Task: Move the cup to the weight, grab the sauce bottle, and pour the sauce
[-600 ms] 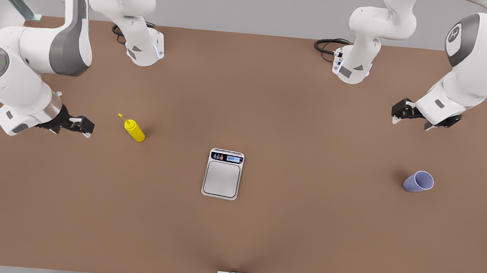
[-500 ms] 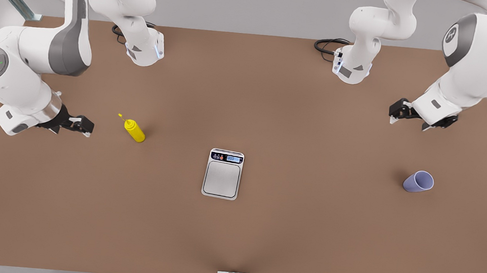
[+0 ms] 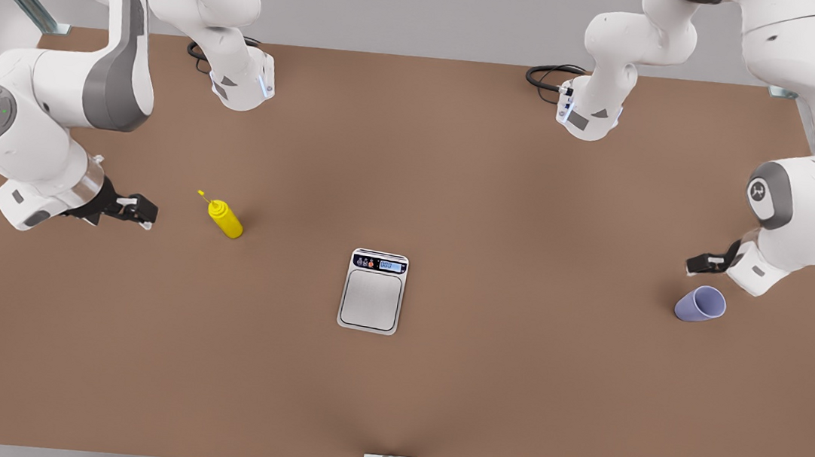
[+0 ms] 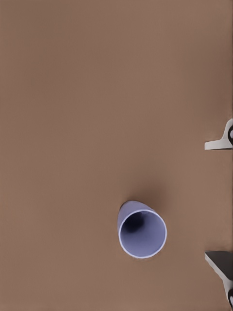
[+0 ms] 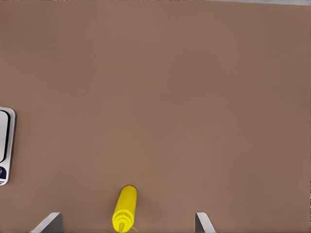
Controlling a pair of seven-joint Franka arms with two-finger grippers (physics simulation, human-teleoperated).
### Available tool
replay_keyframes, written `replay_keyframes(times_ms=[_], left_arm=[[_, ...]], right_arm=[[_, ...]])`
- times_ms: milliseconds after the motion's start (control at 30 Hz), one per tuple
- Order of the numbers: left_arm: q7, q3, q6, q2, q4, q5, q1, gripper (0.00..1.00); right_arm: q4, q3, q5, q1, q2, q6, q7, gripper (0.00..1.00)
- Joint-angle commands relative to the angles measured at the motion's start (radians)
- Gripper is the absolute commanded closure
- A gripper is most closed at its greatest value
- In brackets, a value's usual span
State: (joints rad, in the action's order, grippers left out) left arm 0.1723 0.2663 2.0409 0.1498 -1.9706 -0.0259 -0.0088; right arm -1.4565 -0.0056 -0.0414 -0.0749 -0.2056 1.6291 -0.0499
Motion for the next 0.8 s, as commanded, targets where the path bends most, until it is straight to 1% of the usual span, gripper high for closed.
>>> replay_keyframes(times_ms=[0, 33, 233, 267, 333, 367, 433, 467, 533, 633, 767], left_arm=[[0.004, 0.002, 0.030, 0.001, -0.020, -0.039, -0.019, 0.00], [0.024, 0.017, 0.090, 0.010, -0.048, -0.039, -0.019, 0.00], [0.085, 0.085, 0.177, 0.088, -0.050, -0.066, -0.013, 0.00], [0.098, 0.085, 0.182, 0.102, -0.047, -0.069, -0.008, 0.00], [0.142, 0.085, 0.214, 0.131, -0.039, -0.075, 0.052, 0.00], [0.200, 0.085, 0.214, 0.146, -0.019, -0.124, 0.079, 0.00], [0.269, 0.085, 0.228, 0.171, -0.017, -0.143, 0.116, 0.00], [0.306, 0.085, 0.248, 0.200, -0.002, -0.186, 0.127, 0.00], [0.319, 0.073, 0.297, 0.240, 0.004, -0.238, 0.130, 0.00], [0.325, 0.064, 0.358, 0.274, 0.019, -0.255, 0.135, 0.00], [0.328, 0.060, 0.367, 0.295, 0.019, -0.259, 0.136, 0.00]], right_arm=[[-0.004, -0.001, 0.000, 0.000, 0.000, 0.000, -0.001, 0.00], [-0.004, -0.001, 0.000, 0.000, -0.003, 0.002, -0.001, 0.00], [-0.002, -0.001, 0.000, 0.001, -0.014, 0.011, -0.011, 0.00], [-0.001, -0.001, 0.000, 0.000, -0.015, 0.011, -0.011, 0.00], [-0.001, -0.001, 0.000, 0.000, -0.015, 0.009, -0.011, 0.00], [-0.001, -0.001, 0.000, 0.000, -0.015, 0.009, -0.011, 0.00], [-0.001, -0.001, 0.000, 0.001, -0.015, 0.009, -0.010, 0.00], [-0.001, -0.001, 0.000, 0.001, -0.015, 0.009, -0.010, 0.00], [0.001, -0.002, 0.000, 0.001, -0.014, 0.008, -0.007, 0.00], [-0.001, -0.002, 0.000, 0.001, -0.015, 0.008, -0.007, 0.00], [0.001, -0.002, 0.002, 0.001, -0.015, 0.009, -0.008, 0.00]])
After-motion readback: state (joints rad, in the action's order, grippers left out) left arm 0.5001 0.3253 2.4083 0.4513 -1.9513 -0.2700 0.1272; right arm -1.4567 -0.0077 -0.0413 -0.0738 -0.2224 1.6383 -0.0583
